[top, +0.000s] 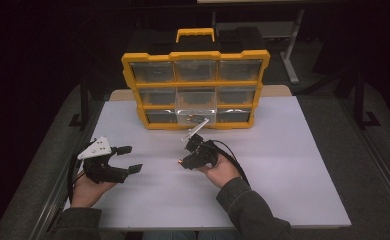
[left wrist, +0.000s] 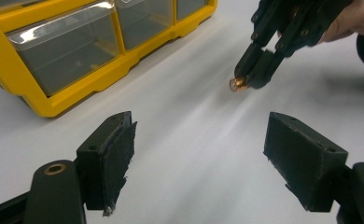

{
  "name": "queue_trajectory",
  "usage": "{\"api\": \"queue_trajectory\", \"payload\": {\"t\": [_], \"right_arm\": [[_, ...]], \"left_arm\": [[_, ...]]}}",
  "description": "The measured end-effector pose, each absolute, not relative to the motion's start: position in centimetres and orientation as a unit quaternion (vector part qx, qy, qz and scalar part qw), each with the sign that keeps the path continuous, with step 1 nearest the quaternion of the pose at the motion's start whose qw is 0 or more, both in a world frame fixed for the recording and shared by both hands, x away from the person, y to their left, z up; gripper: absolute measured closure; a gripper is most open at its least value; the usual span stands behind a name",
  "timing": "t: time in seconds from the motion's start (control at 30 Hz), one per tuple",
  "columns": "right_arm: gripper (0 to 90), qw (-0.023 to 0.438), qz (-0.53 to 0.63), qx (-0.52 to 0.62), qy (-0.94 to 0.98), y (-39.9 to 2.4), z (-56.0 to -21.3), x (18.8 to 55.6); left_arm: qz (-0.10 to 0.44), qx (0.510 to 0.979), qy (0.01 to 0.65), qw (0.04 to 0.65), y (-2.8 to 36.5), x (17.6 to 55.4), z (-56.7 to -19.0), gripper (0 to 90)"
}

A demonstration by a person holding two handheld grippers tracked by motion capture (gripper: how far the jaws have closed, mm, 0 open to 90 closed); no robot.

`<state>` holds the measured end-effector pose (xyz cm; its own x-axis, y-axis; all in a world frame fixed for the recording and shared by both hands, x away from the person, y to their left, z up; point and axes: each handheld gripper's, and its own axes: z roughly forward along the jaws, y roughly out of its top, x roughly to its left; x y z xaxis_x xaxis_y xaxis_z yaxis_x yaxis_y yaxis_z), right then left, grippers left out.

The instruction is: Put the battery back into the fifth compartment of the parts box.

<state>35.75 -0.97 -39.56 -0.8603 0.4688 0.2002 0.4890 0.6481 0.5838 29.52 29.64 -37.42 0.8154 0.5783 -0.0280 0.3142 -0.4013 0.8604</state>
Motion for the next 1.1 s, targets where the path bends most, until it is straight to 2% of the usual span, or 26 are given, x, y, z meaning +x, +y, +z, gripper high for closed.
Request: {"api": "queue_trajectory", "payload": {"t": [1.1], "right_arm": [[76.3, 0.005, -0.366, -0.211, -0.906, -2.8, -31.9, 36.6]], "left_arm": [[0.140, 0.826, 0.275, 0.472, 29.7, 29.6, -37.4, 21.1]]}}
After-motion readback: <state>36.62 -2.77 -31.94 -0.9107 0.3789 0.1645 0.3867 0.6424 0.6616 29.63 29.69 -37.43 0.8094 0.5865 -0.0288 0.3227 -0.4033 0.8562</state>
